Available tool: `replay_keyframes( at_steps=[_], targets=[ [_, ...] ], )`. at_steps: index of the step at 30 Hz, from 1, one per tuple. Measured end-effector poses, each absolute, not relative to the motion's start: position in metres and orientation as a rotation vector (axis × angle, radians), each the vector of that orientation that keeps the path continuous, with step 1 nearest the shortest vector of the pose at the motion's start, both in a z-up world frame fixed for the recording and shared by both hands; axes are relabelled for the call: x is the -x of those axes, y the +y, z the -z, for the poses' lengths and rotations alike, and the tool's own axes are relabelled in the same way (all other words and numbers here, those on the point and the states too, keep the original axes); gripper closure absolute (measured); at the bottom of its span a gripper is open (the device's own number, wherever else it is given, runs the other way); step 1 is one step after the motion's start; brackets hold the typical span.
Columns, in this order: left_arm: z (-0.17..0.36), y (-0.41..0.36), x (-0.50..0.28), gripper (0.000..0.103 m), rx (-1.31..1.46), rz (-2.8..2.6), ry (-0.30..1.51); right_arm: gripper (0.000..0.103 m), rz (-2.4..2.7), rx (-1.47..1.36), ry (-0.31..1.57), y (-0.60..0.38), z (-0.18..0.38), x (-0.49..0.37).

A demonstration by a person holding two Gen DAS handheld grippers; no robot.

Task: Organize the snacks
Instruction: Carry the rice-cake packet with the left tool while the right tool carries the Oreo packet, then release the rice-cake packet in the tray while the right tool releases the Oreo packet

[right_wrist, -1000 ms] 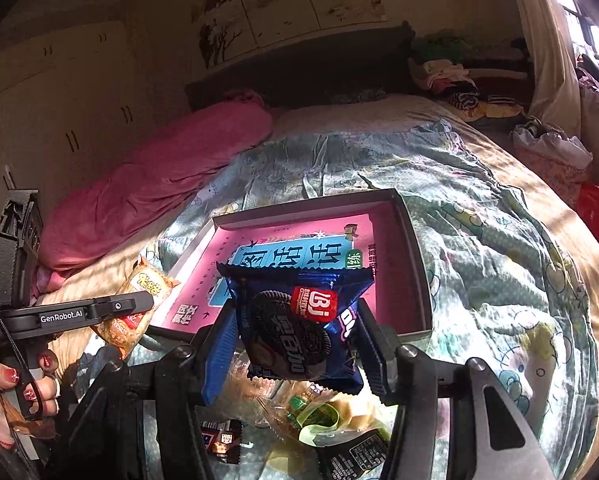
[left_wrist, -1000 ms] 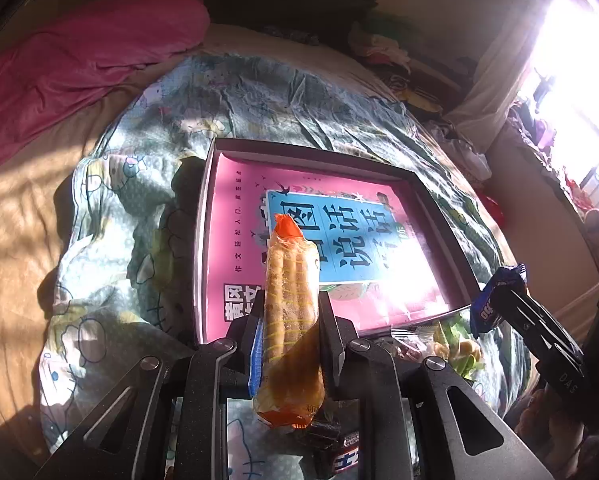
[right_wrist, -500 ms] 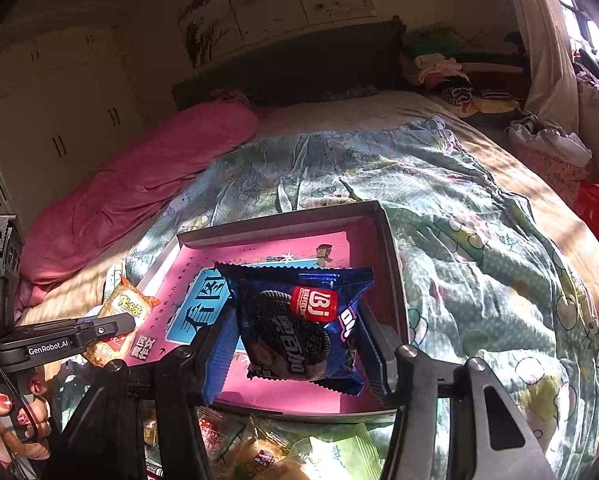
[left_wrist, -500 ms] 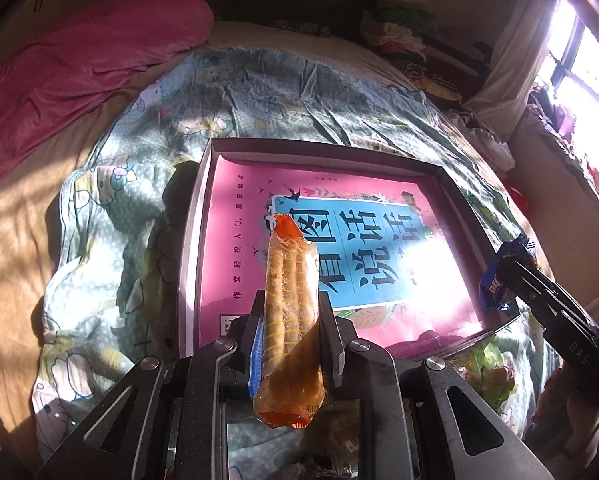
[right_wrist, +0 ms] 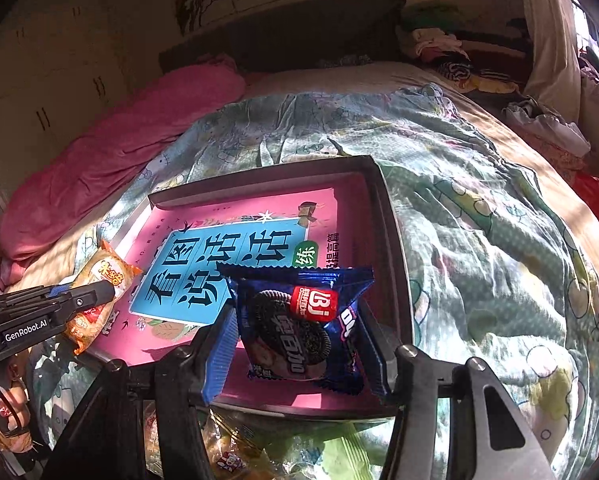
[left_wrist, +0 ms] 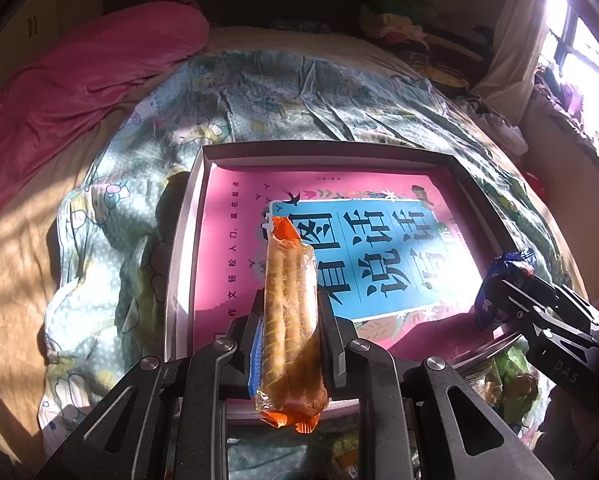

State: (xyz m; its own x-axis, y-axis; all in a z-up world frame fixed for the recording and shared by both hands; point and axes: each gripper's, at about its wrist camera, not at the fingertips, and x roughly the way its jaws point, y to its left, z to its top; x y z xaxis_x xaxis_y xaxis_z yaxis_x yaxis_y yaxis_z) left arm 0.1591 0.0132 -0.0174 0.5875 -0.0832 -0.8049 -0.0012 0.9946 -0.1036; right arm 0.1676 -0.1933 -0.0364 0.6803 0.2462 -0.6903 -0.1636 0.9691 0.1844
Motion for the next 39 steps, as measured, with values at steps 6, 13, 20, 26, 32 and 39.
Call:
replay_keyframes(
  at_steps=[6,13,20,26,32,39],
  targets=[
    [0.022,0.013,-0.167,0.08,0.101,0.034,0.957,0.047,-0.221,-0.07,0.796,-0.188,0.037,-0.167],
    [0.032,0.016,-0.173,0.08,0.123,0.018,0.987,0.047,-0.225,-0.072,0.809,-0.188,0.039,-0.168],
    [0.035,0.02,-0.173,0.08,0.136,-0.002,0.997,0.046,-0.222,-0.09,0.82,-0.19,0.04,-0.168],
    [0.028,0.019,-0.169,0.073,0.118,-0.015,0.976,0.044,-0.221,-0.111,0.798,-0.194,0.036,-0.166],
    [0.019,0.017,-0.165,0.056,0.104,-0.01,0.95,0.041,-0.214,-0.141,0.768,-0.201,0.029,-0.164],
    [0.009,0.012,-0.157,0.041,0.078,-0.016,0.909,0.037,-0.209,-0.155,0.74,-0.205,0.022,-0.162]
  ],
)
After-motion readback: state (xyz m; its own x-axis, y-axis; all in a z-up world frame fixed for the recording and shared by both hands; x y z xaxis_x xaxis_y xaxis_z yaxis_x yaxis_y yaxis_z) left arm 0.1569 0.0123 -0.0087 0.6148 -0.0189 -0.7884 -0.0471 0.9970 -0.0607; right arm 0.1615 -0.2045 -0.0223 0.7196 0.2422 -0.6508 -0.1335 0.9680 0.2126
